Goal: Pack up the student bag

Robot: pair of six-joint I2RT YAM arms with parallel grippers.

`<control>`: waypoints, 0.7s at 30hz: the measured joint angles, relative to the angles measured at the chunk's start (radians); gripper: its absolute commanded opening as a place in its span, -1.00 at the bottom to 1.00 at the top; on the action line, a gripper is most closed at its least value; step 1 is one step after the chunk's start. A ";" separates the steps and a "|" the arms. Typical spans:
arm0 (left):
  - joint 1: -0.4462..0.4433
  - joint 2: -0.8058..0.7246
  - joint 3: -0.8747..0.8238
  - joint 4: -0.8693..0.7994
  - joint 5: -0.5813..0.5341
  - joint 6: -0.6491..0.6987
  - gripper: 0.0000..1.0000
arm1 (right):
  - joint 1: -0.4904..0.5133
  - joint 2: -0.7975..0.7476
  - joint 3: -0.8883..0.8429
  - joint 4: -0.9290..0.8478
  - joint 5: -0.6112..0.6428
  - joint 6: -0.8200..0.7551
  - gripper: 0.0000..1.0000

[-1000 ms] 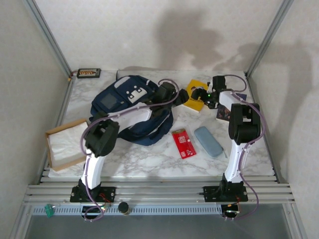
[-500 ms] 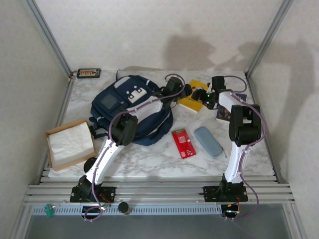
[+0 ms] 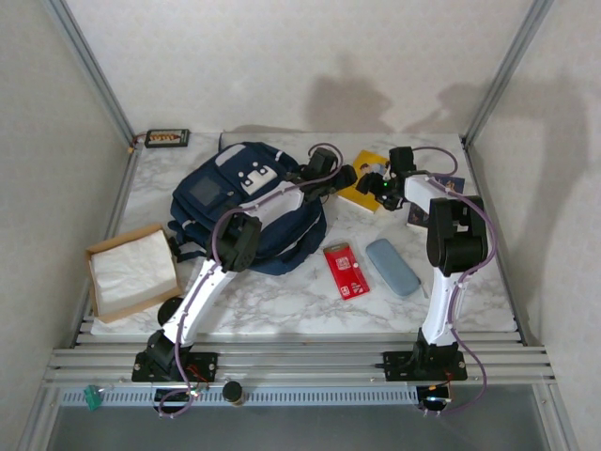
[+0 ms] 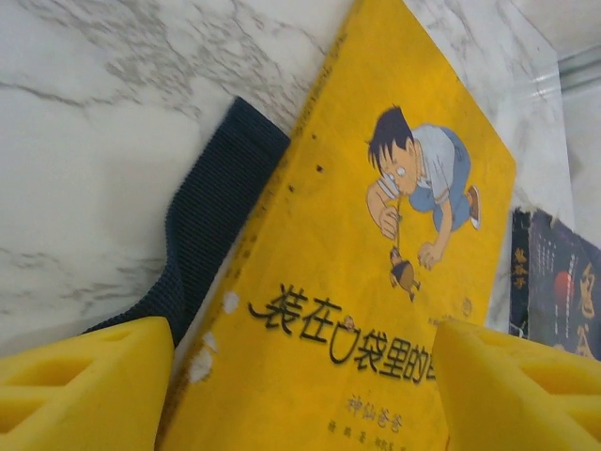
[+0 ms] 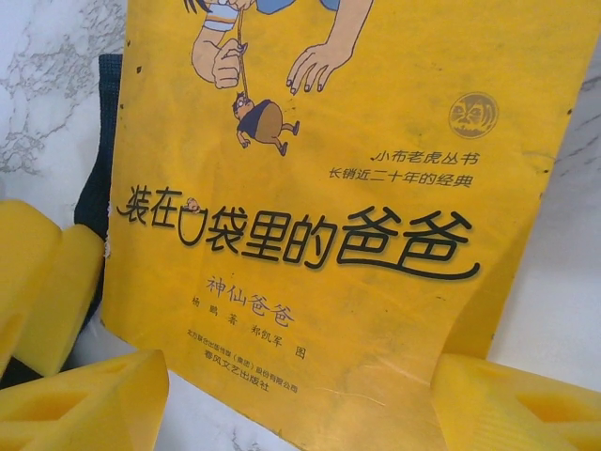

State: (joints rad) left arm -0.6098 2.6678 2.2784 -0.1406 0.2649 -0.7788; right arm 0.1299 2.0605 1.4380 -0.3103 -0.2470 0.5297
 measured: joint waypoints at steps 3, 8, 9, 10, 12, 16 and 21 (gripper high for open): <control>-0.008 0.000 0.003 -0.018 0.012 0.004 0.39 | -0.001 0.000 0.005 -0.014 0.022 0.002 0.55; -0.019 -0.009 -0.019 -0.014 0.004 0.026 0.35 | -0.011 -0.016 -0.008 -0.021 0.050 -0.002 0.63; -0.023 -0.015 -0.029 -0.014 0.002 0.029 0.34 | -0.016 -0.028 -0.021 -0.019 0.055 -0.002 0.64; -0.028 -0.024 -0.042 -0.014 -0.001 0.036 0.33 | -0.024 -0.041 -0.036 -0.021 0.057 -0.002 0.65; -0.039 -0.037 -0.062 -0.019 -0.005 0.047 0.33 | -0.047 -0.061 -0.057 -0.032 0.056 -0.002 0.68; -0.060 -0.051 -0.084 -0.021 -0.010 0.054 0.32 | -0.114 -0.071 -0.071 -0.053 0.057 -0.013 0.69; -0.073 -0.067 -0.113 -0.017 -0.015 0.058 0.30 | -0.127 -0.064 -0.070 -0.056 0.024 -0.035 0.63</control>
State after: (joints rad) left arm -0.6830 2.6011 2.1658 -0.1577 0.2501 -0.7212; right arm 0.0029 1.9968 1.3682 -0.3668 -0.2234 0.4942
